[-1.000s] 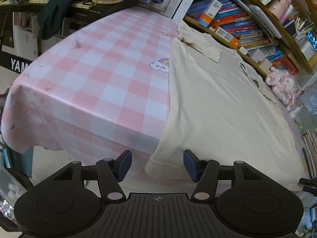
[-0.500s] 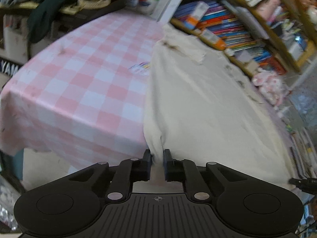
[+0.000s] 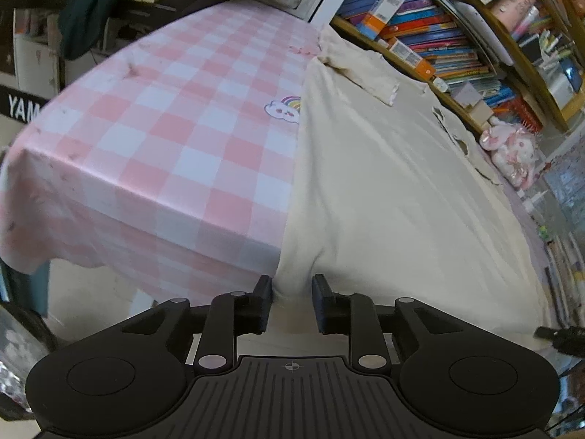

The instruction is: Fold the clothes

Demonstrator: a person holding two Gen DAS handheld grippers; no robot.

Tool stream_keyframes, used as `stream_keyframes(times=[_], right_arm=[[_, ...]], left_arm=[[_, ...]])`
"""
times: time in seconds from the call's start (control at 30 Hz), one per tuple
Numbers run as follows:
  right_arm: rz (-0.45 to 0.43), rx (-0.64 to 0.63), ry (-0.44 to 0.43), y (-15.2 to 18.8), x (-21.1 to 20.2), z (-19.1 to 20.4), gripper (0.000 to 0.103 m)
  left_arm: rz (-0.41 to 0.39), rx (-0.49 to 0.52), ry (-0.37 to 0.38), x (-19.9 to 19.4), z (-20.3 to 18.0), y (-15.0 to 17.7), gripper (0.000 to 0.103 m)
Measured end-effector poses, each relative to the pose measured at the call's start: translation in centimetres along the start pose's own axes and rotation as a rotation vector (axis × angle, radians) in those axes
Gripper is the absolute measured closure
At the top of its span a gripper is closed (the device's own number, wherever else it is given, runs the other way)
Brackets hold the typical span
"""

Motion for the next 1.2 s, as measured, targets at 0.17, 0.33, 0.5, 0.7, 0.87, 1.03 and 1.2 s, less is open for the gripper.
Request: stream_keyframes(times=[0.17, 0.33, 0.5, 0.7, 0.87, 1.03, 1.2], right_arm=[[0.026, 0.027, -0.033, -0.3, 0.6, -0.3, 0.084], [0.023, 0.044, -0.034, -0.3, 0.1, -0.9, 0.098], [-0.025, 0.073, -0.033, -0.1, -1.8, -1.7, 0.098], [-0.011, 0.095, -0.021, 1.3, -3.2, -2.1, 0.098], [0.013, 0.140, -0.002, 3.1, -4.0, -3.2, 0.098], [0.026, 0.185, 0.026, 4.4, -4.9, -4.5, 0.098], [0.037, 0.226, 0.008, 4.8, -5.3, -4.7, 0.098]], left_arm=[[-0.004, -0.049, 0.040, 0.4, 0.5, 0.3, 0.092], [-0.029, -0.054, 0.051, -0.3, 0.1, 0.4, 0.097], [-0.031, -0.047, 0.061, -1.7, 0.1, 0.7, 0.097], [0.005, -0.045, 0.087, -3.3, 0.2, 2.0, 0.097], [0.063, -0.038, 0.126, -3.9, 0.2, 3.9, 0.097], [0.123, -0.052, 0.142, -3.7, 0.8, 5.8, 0.097], [0.151, -0.067, 0.162, -3.2, 1.2, 6.4, 0.097]])
Point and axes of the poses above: each gripper's, at about its wrist camera, not at the fingertips, and x roughly the way its jaws point, z to its left, y to its underside, the point moved 2 cm from there along x, roughly the way its jaws point, and after that the axes turned 6 degrees about x, right-handed, at the moved point
